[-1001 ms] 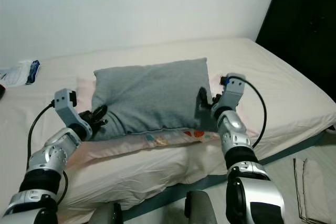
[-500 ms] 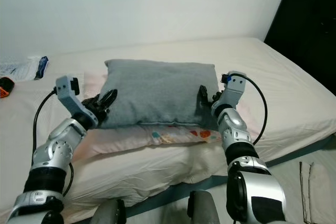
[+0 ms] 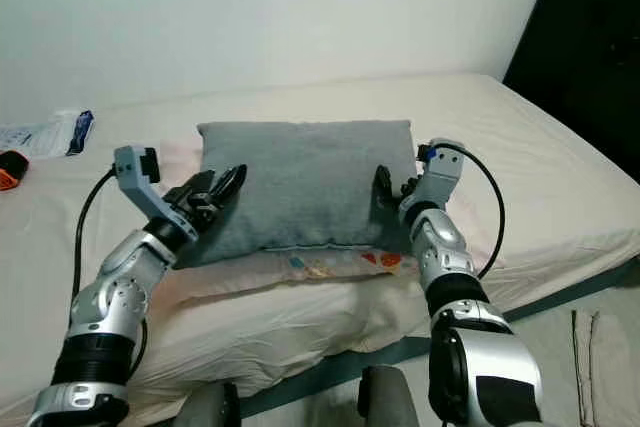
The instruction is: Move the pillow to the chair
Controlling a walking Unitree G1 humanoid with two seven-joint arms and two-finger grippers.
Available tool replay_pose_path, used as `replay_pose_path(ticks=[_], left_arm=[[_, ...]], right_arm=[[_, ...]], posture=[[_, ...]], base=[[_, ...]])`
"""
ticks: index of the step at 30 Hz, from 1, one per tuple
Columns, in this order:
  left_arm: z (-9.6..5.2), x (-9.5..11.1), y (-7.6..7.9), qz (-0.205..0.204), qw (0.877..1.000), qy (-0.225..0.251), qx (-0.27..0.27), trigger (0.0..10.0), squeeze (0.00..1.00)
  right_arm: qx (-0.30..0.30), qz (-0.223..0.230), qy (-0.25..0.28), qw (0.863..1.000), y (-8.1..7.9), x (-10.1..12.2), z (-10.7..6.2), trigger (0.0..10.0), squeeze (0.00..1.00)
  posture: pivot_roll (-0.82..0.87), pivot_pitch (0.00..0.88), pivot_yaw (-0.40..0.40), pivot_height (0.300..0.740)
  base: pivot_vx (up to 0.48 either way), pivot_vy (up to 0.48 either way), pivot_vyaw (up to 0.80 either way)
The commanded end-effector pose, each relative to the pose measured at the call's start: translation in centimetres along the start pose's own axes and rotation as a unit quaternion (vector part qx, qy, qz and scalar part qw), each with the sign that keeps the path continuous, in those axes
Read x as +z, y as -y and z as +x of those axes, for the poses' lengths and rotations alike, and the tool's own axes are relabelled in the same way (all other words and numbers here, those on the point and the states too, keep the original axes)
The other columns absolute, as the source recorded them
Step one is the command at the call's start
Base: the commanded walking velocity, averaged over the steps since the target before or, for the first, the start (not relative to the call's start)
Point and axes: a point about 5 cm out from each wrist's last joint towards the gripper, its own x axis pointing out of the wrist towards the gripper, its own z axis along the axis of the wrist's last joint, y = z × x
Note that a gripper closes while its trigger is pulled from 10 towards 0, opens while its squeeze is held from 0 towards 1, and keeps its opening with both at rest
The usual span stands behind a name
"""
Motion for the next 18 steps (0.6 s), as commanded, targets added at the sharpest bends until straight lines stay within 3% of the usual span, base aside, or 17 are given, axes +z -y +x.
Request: replay_pose_path(ticks=[1, 2, 3, 4, 5, 8, 14, 16, 18], left_arm=[[0.5, -0.7, 0.0, 0.016, 1.0, -0.014, 0.019, 10.0, 0.0], [0.5, -0.7, 0.0, 0.016, 1.0, -0.014, 0.019, 10.0, 0.0], [0.9, -1.0, -0.8, 0.043, 0.997, -0.024, 0.067, 10.0, 0.71], [1.0, -0.9, -2.0, 0.07, 0.989, -0.021, 0.13, 10.0, 1.0], [1.0, -0.9, -2.0, 0.07, 0.989, -0.021, 0.13, 10.0, 1.0], [0.3, 0.1, -4.6, 0.091, 0.965, 0.01, 0.247, 10.0, 1.0], [-0.1, 0.3, -5.2, 0.091, 0.96, 0.011, 0.264, 10.0, 1.0], [-0.1, -0.7, -5.2, 0.089, 0.965, -0.035, 0.242, 10.0, 1.0], [0.0, -1.1, -4.9, 0.09, 0.97, -0.049, 0.22, 10.0, 1.0]], right_arm=[[-0.004, 0.002, 0.0, 1.0, 0.1, -0.2, -0.1, 10.0, 0.0], [-0.004, 0.002, 0.0, 1.0, 0.1, -0.2, -0.1, 10.0, 0.0], [-0.004, 0.002, 0.0, 1.0, 0.1, -0.3, -0.1, 10.0, 0.0], [-0.003, 0.003, 0.001, 1.0, 0.0, -0.3, -0.1, 10.0, 0.0], [-0.003, 0.003, 0.001, 1.0, 0.0, -0.3, -0.1, 10.0, 0.0], [0.001, 0.005, 0.003, 1.0, -0.3, -0.6, -0.1, 10.0, 0.0], [0.003, 0.007, 0.002, 1.0, -0.5, -0.9, -0.3, 10.0, 0.0], [0.003, 0.008, 0.0, 1.0, -0.4, -1.1, -0.3, 10.0, 0.0], [0.003, 0.008, 0.0, 1.0, -0.4, -1.1, -0.3, 10.0, 0.0]], posture=[[0.0, 0.0, -0.071, 0.601], [0.0, 0.0, -0.071, 0.601], [0.0, 0.0, -0.069, 0.601], [-0.01, 0.0, -0.065, 0.601], [-0.01, 0.0, -0.065, 0.601], [-0.01, 0.0, -0.057, 0.601], [-0.01, 0.0, -0.051, 0.601], [-0.01, 0.0, -0.05, 0.601], [-0.01, 0.0, -0.05, 0.601]], base=[[0.0, 0.0, 0.0], [0.0, 0.0, 0.0], [0.0, 0.0, 0.0], [0.0, 0.0, 0.0], [0.0, 0.0, 0.0], [0.0, 0.0, 0.0], [0.0, 0.0, 0.0], [0.0, 0.0, 0.0], [0.0, 0.0, 0.0]])
